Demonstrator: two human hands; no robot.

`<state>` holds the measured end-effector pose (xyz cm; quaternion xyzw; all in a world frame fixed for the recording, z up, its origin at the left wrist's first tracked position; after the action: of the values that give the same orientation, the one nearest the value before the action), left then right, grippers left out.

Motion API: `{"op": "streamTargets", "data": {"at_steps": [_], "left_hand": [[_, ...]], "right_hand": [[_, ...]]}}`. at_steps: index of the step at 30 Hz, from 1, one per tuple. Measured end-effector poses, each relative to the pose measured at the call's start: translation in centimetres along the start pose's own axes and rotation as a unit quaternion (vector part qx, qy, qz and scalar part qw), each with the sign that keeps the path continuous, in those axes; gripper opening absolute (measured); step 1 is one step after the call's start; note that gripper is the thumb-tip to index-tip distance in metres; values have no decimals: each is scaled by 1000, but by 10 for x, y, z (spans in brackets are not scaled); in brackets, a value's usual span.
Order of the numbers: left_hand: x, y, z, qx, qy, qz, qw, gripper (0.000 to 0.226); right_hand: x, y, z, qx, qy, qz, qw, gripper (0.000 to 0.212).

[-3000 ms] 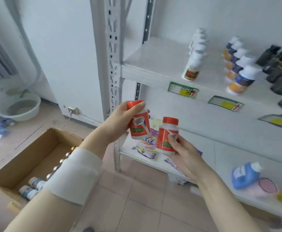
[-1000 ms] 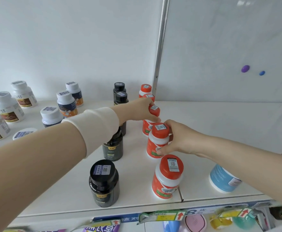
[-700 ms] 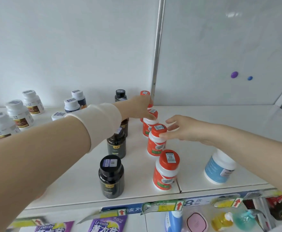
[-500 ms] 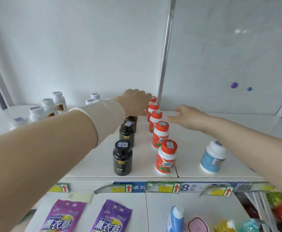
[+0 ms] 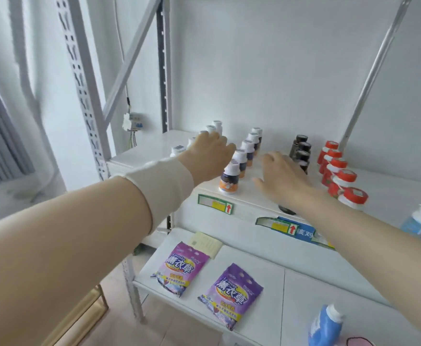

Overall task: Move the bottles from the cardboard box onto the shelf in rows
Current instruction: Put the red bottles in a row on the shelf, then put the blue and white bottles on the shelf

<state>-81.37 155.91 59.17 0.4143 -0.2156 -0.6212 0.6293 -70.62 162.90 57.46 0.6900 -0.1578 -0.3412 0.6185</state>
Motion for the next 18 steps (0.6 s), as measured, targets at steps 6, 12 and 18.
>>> {"op": "streamTargets", "data": {"at_steps": [6,12,18], "left_hand": [[107,-81,108,8,78,66,995,38],[256,-203,231,58,185,166,967,40],[419,-325,308,104,289,304,902,45]], "right_hand": [[-26,-30,175,4,139,8,990,44],[-44,-108,387,-17,261,87,961,48],[-32,-204,553,4,366,178,913,51]]}}
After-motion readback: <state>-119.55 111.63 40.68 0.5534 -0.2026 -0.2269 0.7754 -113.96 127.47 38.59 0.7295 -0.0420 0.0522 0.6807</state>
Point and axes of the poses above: each hand's wrist, its own x-axis away from the middle knuckle, its own y-axis out of the back of the hand, z = x × y, the point moved 5 cm from there along -x, towards the middle knuckle, and after that the axes turned 2 degrees about -y, right-handed, at the moved point
